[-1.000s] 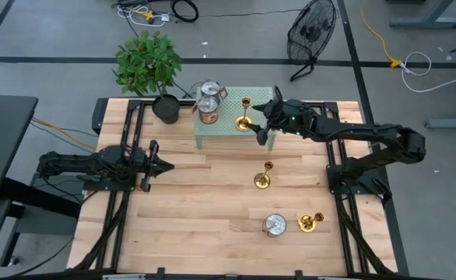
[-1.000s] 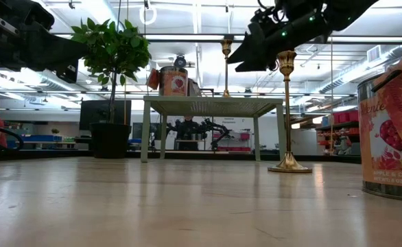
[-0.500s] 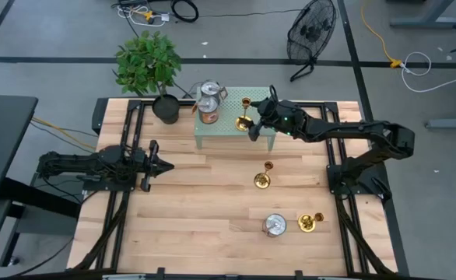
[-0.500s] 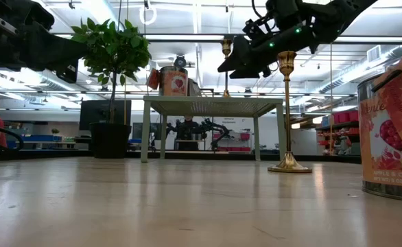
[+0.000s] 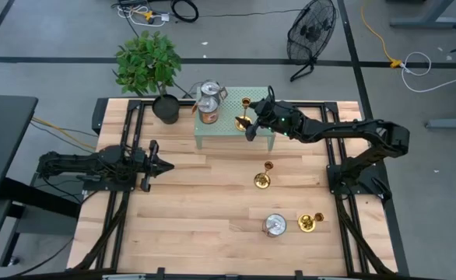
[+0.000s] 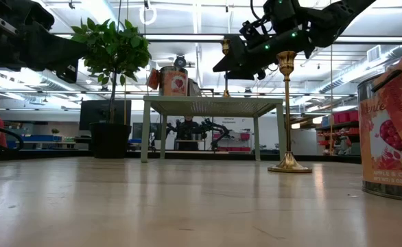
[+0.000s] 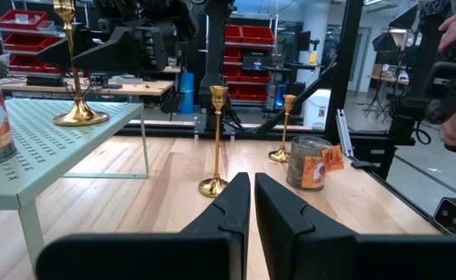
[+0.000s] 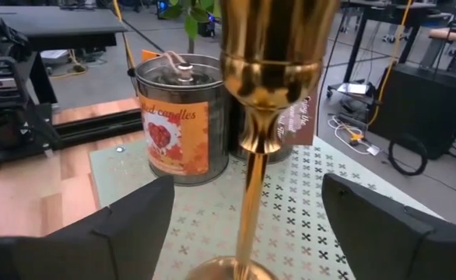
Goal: Pick & Place candle stick holders
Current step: Put the top left gold candle holder on the shelf
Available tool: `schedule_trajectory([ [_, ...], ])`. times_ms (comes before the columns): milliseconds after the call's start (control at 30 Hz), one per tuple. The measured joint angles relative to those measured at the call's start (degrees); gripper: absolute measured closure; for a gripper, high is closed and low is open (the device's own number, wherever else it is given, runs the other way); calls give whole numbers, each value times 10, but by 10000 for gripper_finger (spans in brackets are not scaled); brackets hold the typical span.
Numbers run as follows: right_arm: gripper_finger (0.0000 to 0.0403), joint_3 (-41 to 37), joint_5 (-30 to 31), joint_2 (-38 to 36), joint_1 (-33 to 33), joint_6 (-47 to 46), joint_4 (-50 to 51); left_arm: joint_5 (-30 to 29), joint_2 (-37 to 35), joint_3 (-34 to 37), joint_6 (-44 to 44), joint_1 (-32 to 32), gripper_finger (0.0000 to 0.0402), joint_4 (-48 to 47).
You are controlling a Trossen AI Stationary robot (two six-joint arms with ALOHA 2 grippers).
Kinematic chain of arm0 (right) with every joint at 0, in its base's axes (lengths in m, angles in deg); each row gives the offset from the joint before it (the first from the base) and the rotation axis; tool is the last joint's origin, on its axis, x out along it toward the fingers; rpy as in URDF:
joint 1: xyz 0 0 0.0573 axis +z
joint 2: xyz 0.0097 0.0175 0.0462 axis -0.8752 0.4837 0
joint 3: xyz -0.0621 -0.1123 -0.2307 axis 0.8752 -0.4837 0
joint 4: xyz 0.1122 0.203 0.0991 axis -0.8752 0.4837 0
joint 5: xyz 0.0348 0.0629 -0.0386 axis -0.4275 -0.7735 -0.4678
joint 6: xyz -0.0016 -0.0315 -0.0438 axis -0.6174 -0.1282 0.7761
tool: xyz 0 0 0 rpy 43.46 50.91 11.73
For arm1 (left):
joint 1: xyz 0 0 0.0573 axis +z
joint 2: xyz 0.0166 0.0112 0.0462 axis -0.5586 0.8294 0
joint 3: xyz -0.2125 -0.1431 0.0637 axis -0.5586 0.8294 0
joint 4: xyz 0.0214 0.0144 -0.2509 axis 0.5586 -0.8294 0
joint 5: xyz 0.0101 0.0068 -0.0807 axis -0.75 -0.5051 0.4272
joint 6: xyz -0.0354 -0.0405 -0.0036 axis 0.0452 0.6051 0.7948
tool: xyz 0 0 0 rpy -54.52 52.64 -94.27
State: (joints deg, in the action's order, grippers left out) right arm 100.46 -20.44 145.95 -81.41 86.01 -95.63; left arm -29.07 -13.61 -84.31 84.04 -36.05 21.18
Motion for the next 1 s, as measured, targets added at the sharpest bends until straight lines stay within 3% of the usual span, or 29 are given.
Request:
schedule_trajectory([
  [367, 149, 0, 0, 0, 0, 0, 1, 0, 0, 0, 0, 0, 371, 0],
  [1000, 237, 0, 0, 0, 1, -28, 1, 0, 0, 0, 0, 0, 371, 0],
])
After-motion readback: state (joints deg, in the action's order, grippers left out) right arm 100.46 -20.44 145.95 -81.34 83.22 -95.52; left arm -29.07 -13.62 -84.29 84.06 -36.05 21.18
